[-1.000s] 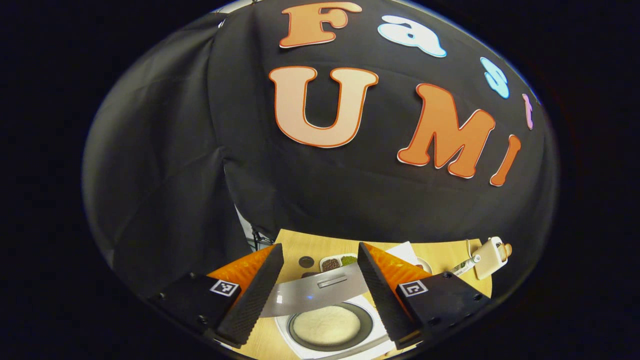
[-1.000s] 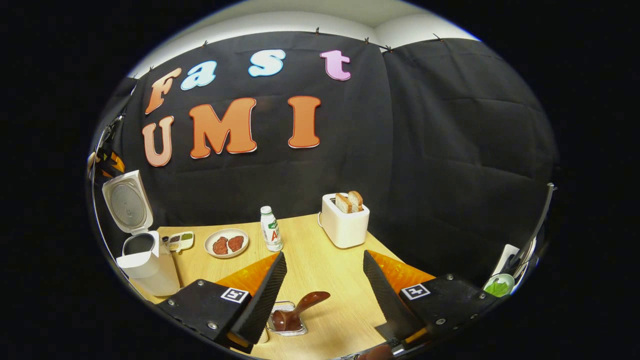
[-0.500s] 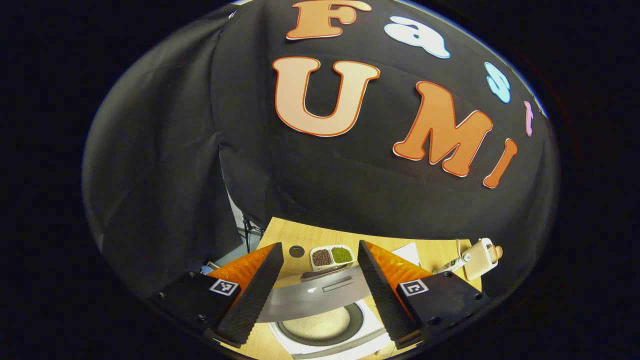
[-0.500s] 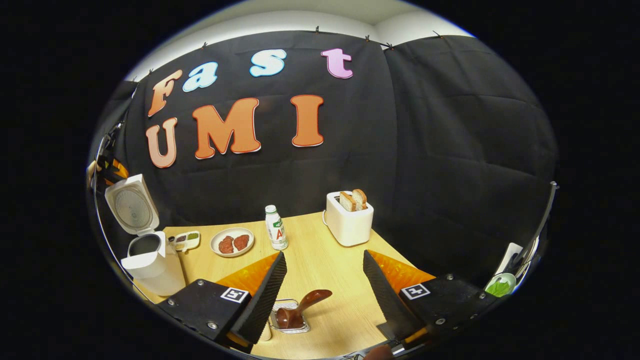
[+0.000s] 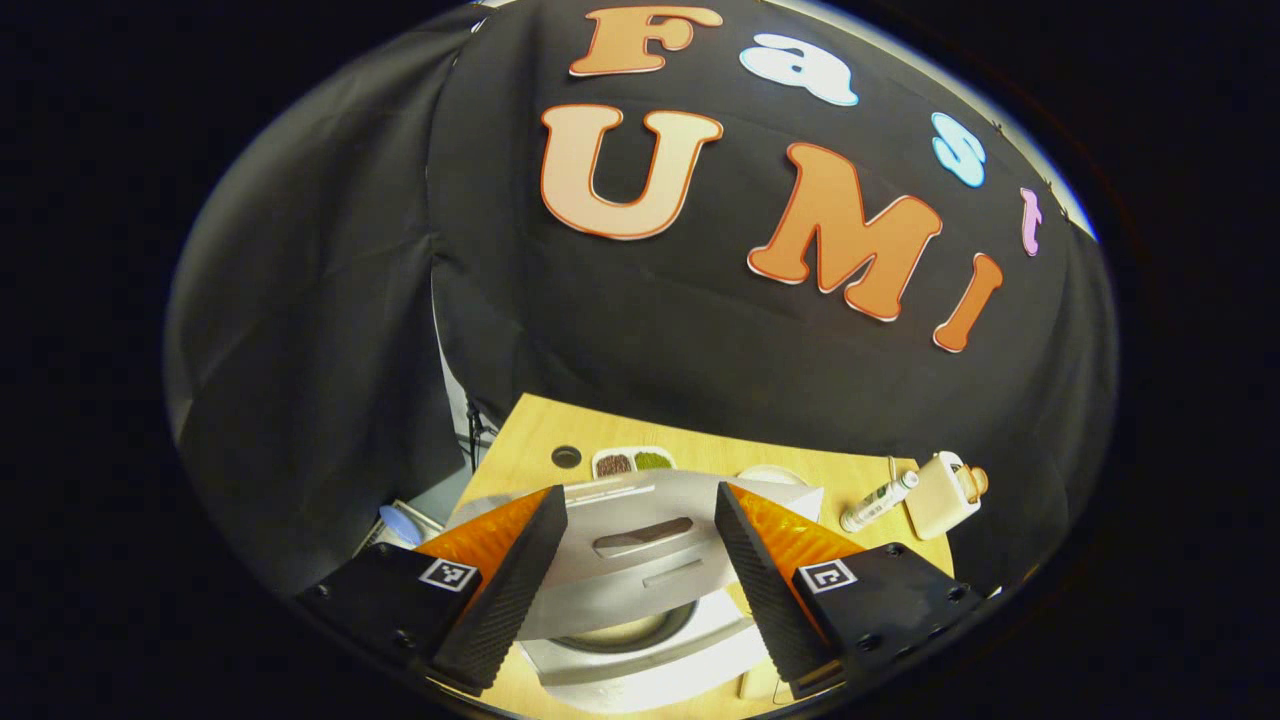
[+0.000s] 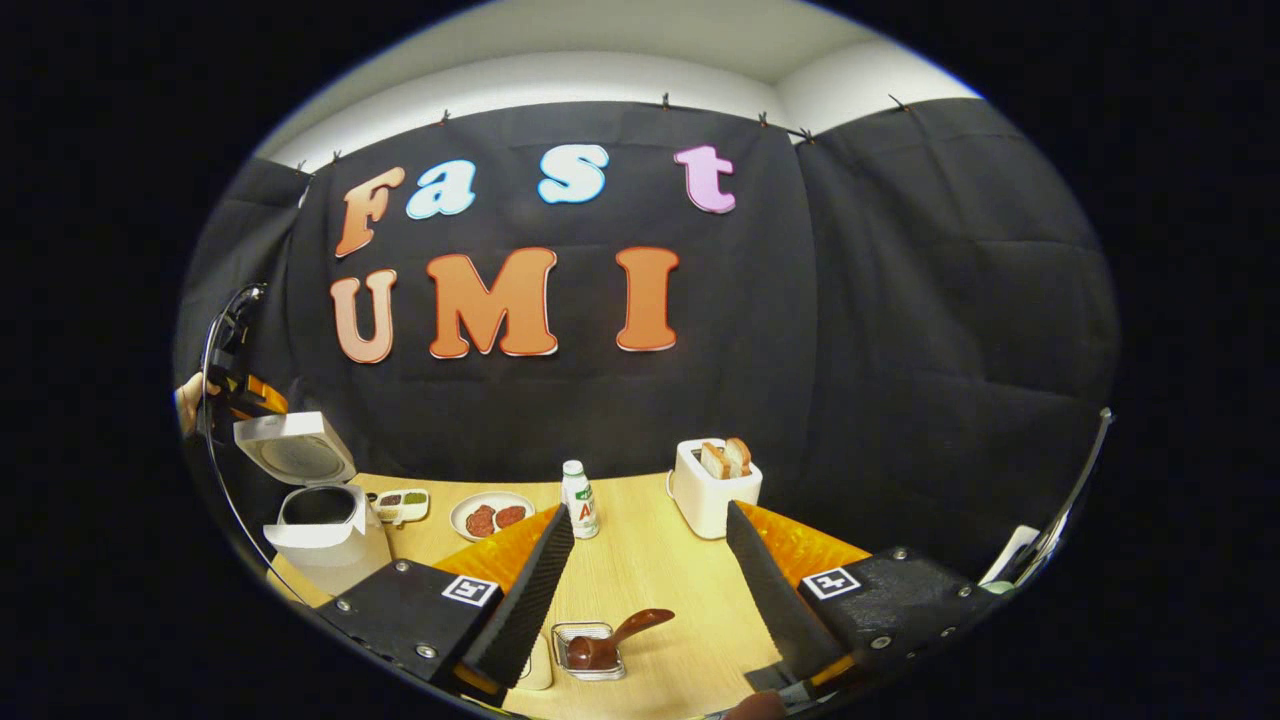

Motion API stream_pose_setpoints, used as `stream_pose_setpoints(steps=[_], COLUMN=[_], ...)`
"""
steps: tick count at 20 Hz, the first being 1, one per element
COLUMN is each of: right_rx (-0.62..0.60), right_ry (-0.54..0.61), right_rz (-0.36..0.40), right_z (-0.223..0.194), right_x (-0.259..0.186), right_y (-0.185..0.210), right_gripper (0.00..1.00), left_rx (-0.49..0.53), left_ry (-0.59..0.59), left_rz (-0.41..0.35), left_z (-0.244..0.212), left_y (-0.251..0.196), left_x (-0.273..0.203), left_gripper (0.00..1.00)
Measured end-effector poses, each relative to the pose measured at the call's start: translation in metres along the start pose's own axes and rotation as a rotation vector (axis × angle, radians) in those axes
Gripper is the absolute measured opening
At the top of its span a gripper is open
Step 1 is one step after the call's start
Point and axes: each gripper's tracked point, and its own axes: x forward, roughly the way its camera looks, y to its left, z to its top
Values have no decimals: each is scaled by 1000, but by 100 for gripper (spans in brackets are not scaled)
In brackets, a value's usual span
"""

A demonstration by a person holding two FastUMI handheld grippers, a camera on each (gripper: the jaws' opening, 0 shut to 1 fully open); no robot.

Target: Close the left gripper, press the button to open the rice cooker; take a wooden spoon from the chopstick holder with the right hand, scoop a spoonful of rice and pour it into the rice cooker, then put the wooden spoon back into the chopstick holder.

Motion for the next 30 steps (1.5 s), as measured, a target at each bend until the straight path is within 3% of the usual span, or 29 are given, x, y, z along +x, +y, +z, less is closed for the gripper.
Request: stream_pose_setpoints(steps=[7,14,19,29,30], right_rx=[-71,-65,-85,-97,-98], right_ry=[-59,-8,19,56,57], right_rz=[46,71,77,71,72], right_z=[27,6,-4,-15,-15], right_x=[-13,-8,-5,0,-1], right_y=[4,1,1,5,6], right_gripper=[96,96,96,96,100], left_rx=[-16,50,104,89,96], left_ry=[-44,-69,-26,-5,-12], left_rz=[57,111,126,146,143], left_z=[-52,-96,-135,-165,-164], left_y=[1,-1,1,10,10], left_x=[-9,-6,11,24,26], left_gripper=[100,100,100,100,100])
